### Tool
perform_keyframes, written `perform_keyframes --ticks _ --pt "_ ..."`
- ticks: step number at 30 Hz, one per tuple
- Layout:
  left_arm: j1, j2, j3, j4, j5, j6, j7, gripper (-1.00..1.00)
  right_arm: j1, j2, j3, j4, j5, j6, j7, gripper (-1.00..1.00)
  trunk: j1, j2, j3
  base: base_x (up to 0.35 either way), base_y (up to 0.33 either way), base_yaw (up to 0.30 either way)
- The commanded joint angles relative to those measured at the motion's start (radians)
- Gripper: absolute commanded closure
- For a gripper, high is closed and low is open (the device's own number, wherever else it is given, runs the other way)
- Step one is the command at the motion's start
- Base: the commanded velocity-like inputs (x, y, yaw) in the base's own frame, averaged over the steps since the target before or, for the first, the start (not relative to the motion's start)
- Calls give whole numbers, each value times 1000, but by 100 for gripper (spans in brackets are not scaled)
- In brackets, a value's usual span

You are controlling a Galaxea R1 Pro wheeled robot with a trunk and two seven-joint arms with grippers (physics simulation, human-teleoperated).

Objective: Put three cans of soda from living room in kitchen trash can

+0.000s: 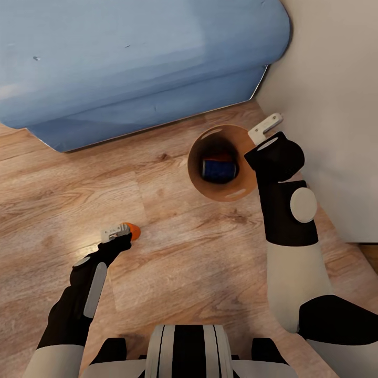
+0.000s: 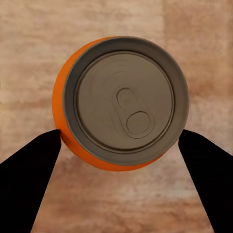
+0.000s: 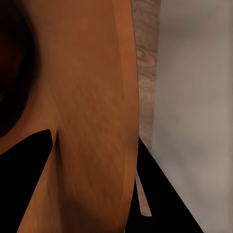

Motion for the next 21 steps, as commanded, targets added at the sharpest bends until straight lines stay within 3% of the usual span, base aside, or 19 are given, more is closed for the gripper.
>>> perform_keyframes --ticks 1,16,21 --pt "1 0 1 1 -3 -1 0 100 0 0 0 0 4 0 -1 100 0 0 0 0 0 0" --pt "0 -1 2 3 -4 0 0 100 1 0 0 0 4 0 -1 100 0 0 0 0 0 0" --pt "-1 -1 3 28 -5 1 2 100 0 0 0 0 4 0 -1 100 -2 1 19 0 0 0"
